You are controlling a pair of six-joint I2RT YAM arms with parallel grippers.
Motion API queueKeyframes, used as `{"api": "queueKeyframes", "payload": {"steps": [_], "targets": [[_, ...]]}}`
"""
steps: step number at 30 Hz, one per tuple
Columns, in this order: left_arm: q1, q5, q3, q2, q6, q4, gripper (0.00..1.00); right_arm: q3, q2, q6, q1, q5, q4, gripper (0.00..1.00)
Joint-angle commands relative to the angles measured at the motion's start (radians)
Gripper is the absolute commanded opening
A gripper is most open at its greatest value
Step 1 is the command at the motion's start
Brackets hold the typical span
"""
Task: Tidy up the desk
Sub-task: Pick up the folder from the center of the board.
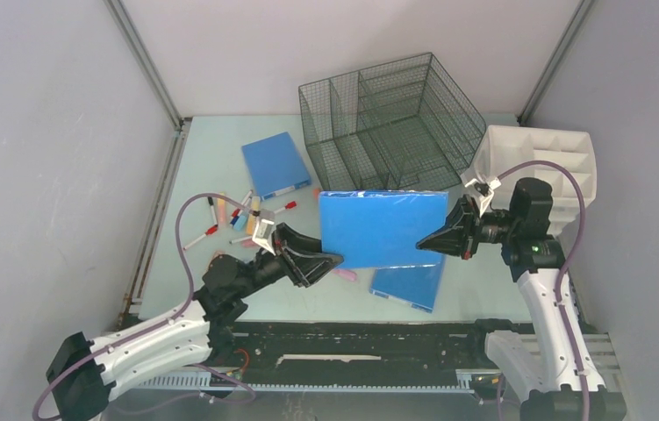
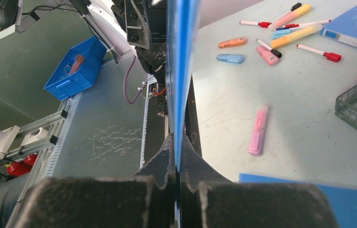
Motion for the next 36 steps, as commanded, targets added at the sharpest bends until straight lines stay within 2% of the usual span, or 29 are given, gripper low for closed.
{"api": "queueKeyframes", "payload": {"steps": [1,5,7,13,19,22,25,27,31,36], "targets": [[0.019,-0.041,0.027,-0.067,0.054,-0.104,0.61,0.003,-0.021,0.001,-0.016,-0.042,0.025,0.00],[0.051,-0.060,0.032,-0.120,0.067,-0.184,0.78,0.004,-0.026,-0.001,-0.025,-0.024,0.017,0.00],[0.076,-0.067,0.031,-0.140,0.061,-0.212,0.83,0.003,-0.030,-0.002,-0.027,-0.017,0.014,0.00],[0.150,0.002,0.037,-0.156,0.037,-0.242,0.86,0.003,-0.031,-0.005,-0.028,0.021,0.004,0.00],[0.214,0.146,0.074,-0.146,0.043,-0.281,0.91,0.003,-0.031,-0.012,-0.017,0.017,-0.002,0.00],[0.229,0.136,0.102,-0.158,0.088,-0.353,0.92,0.003,-0.033,-0.022,-0.012,0.010,-0.006,0.00],[0.235,0.079,0.119,-0.188,0.136,-0.394,0.99,0.003,-0.034,-0.025,-0.008,0.003,-0.008,0.00],[0.239,0.053,0.126,-0.211,0.171,-0.410,1.00,0.003,-0.034,-0.025,-0.004,-0.002,-0.008,0.00],[0.252,0.104,0.176,-0.205,0.229,-0.464,1.00,0.003,-0.029,-0.022,0.007,-0.019,-0.003,0.00],[0.273,0.213,0.236,-0.127,0.248,-0.477,1.00,0.003,-0.025,-0.029,0.017,-0.041,-0.005,0.00]]}}
